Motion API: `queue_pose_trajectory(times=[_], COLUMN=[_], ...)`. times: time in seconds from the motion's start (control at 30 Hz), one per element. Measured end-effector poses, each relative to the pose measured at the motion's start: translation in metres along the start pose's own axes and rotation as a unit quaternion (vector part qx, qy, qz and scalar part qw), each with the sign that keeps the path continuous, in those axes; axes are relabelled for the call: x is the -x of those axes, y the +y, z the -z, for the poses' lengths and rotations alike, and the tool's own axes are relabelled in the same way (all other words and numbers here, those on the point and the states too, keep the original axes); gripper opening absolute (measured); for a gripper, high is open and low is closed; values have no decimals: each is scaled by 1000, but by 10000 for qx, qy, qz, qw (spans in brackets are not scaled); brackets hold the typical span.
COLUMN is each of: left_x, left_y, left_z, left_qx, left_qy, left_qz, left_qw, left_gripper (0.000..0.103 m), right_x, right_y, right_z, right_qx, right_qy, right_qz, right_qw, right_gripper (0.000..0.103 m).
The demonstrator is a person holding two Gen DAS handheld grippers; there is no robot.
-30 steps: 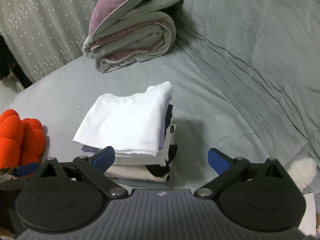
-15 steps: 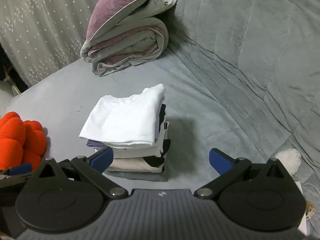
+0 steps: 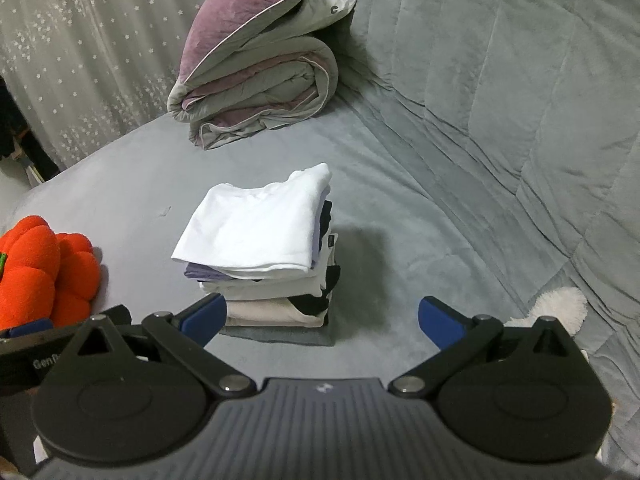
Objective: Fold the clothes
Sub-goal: 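Open the right gripper and withdraw both grippers from the stack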
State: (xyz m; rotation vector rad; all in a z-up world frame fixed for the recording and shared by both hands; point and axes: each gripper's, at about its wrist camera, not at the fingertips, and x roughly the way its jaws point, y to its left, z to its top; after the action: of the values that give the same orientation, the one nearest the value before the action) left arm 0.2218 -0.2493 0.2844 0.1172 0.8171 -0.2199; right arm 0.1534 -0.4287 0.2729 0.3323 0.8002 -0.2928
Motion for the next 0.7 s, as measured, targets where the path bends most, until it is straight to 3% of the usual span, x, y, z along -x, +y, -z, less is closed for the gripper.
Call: queue_pose_trajectory(times=[0.7], left_x=[8], left_y=[5], left_z=[4], left_qx=[-47], left_qy=[72], left_qz=[50], left_qw=[10000], left_gripper=[102], right_x=[10], right_y=[11], right_z=[4], right_qx=[15], right_qy=[43], right_qz=[-39], right_qw=[10000], right_gripper=[103])
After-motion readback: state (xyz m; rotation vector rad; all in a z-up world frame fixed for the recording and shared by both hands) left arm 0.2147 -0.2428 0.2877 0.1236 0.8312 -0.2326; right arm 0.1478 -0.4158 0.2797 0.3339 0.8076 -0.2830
